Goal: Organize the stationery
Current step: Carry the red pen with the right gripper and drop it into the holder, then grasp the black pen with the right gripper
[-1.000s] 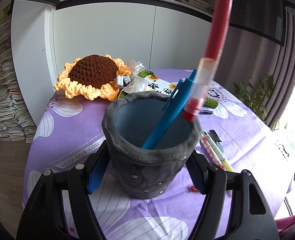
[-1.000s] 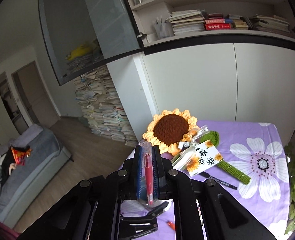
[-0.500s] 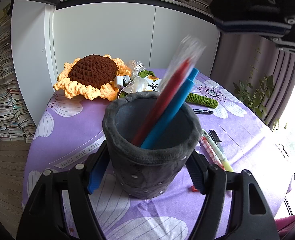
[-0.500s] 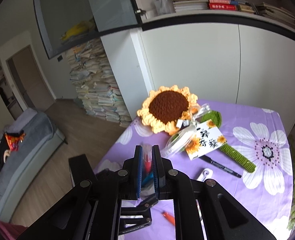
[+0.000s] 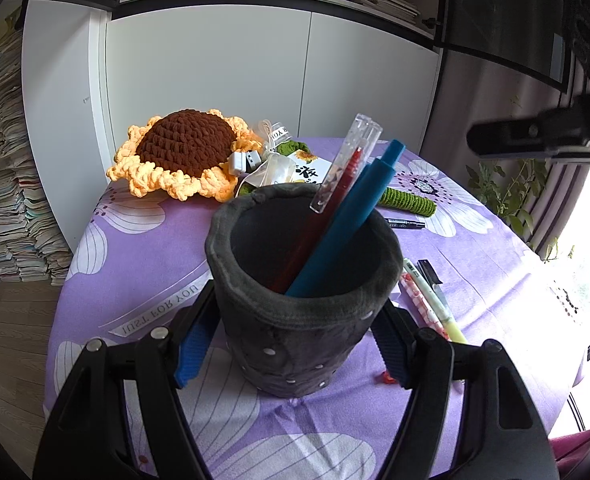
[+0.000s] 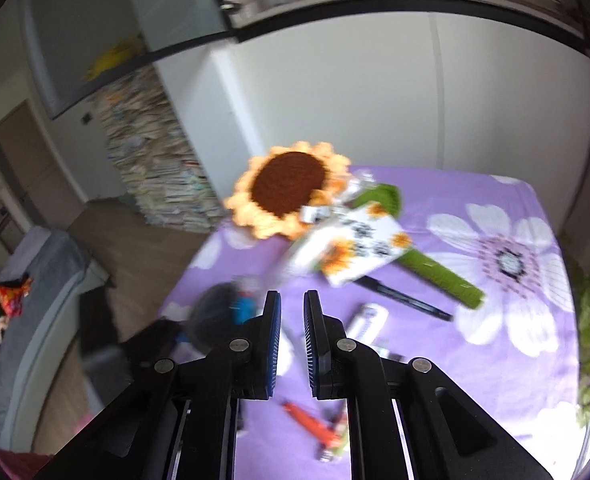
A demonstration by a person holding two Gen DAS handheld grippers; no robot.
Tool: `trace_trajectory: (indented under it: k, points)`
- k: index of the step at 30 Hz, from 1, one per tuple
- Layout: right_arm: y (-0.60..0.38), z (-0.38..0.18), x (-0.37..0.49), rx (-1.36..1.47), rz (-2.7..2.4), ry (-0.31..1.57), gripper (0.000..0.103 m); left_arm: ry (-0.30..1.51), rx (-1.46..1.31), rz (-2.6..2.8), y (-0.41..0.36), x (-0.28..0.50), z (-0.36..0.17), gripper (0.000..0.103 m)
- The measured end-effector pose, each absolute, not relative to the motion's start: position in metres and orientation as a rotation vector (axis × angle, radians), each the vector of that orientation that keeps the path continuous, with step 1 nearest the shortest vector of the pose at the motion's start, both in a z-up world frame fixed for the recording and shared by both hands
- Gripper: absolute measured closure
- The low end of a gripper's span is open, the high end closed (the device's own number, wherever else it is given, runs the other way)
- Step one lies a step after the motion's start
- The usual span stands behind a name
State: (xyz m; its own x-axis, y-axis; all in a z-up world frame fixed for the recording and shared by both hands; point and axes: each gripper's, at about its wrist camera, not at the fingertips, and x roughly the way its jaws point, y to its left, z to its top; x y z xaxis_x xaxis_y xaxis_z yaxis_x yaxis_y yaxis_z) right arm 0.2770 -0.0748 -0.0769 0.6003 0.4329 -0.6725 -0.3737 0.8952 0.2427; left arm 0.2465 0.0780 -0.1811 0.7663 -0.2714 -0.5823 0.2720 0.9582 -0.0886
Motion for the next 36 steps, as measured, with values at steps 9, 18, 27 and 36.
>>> trace_trajectory:
  k: [9,18,27,36]
  points:
    - [-0.104,-0.162,0.309,0.052,0.301,1.093,0.092,0.632,0.001,-0.295,0.078,0.246,-0.181,0.032]
    - [-0.110,-0.188,0.327,0.118,0.249,1.183,0.092,0.632,0.001,-0.295,0.078,0.246,-0.181,0.032]
    - [-0.102,-0.194,0.342,0.128,0.216,1.211,0.088,0.632,0.001,-0.295,0.078,0.246,-0.181,0.032]
    - [-0.097,-0.188,0.335,0.040,0.218,1.149,0.091,0.632,0.001,-0.295,0.078,0.246,-0.181,0.032]
